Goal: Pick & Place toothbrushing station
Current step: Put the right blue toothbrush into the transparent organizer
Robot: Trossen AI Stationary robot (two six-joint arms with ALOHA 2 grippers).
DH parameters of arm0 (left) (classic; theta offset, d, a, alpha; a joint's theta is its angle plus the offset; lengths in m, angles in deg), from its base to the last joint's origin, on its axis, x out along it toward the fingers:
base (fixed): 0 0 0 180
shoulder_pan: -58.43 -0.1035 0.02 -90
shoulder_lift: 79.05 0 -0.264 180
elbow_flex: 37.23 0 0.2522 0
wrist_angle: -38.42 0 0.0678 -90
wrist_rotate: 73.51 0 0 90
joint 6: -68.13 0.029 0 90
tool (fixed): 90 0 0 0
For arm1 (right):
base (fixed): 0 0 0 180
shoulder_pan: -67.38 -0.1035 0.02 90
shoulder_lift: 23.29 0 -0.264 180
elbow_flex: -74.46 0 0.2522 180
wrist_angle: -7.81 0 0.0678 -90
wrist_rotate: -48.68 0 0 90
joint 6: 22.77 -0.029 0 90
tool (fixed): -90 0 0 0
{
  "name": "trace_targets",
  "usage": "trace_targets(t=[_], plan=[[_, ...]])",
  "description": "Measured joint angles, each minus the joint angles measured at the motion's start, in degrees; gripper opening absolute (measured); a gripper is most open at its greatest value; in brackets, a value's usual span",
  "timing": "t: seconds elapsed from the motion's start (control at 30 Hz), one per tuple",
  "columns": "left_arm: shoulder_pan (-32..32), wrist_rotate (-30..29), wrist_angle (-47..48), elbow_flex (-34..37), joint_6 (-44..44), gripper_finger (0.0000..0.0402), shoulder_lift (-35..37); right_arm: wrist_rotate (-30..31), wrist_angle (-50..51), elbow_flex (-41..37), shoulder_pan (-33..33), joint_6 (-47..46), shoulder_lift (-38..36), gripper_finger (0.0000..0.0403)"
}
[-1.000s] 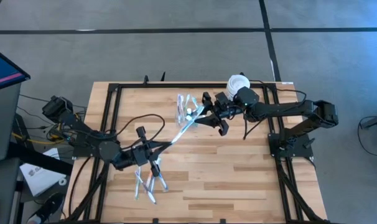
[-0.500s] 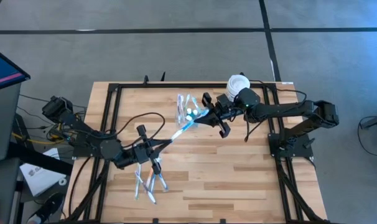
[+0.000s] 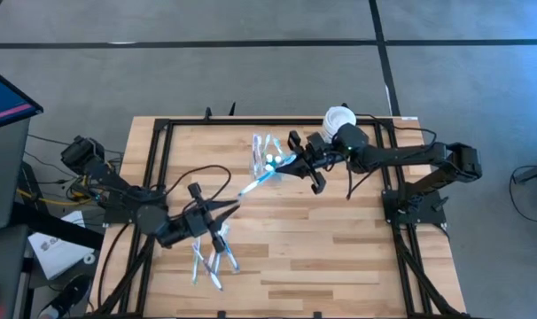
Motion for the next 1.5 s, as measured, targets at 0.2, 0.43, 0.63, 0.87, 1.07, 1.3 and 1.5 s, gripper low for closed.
trace_targets(t=[0.2, 0.43, 0.63, 0.87, 1.07, 1.3, 1.5], plan=[[1.6, -5.7, 0.0, 0.0, -0.3, 0.0092, 0.0, 0.0, 3.5, 0.0, 0.9, -0.2, 0.0, 0.0004], [1.8, -8.2, 0.2, 0.0, -2.3, 0.0106, 0.0, 2.7, 14.0, 1.6, 2.2, 0.2, 0.0, 0.0004], [1.8, -8.4, 3.4, 0.0, -6.0, 0.0104, 0.0, 3.3, 24.0, 5.0, 3.4, 1.7, 0.0, 0.0002], [1.8, -8.3, 9.2, 0.0, -12.3, 0.0104, 0.0, 10.3, 45.1, 11.9, 3.8, 5.1, 0.0, 0.0002], [1.8, -8.3, 9.3, 0.0, -12.5, 0.0104, 0.0, 16.5, 59.7, 18.0, 3.6, 7.3, 0.0, 0.0002], [1.8, -8.1, 9.4, 0.0, -12.9, 0.0104, 0.0, 23.1, 72.7, 22.2, 4.4, 7.3, -0.4, 0.0002], [1.8, -7.3, 9.5, 1.5, -13.9, 0.0104, 0.0, 28.1, 78.9, 22.3, 5.5, 7.2, -2.0, 0.0001]])
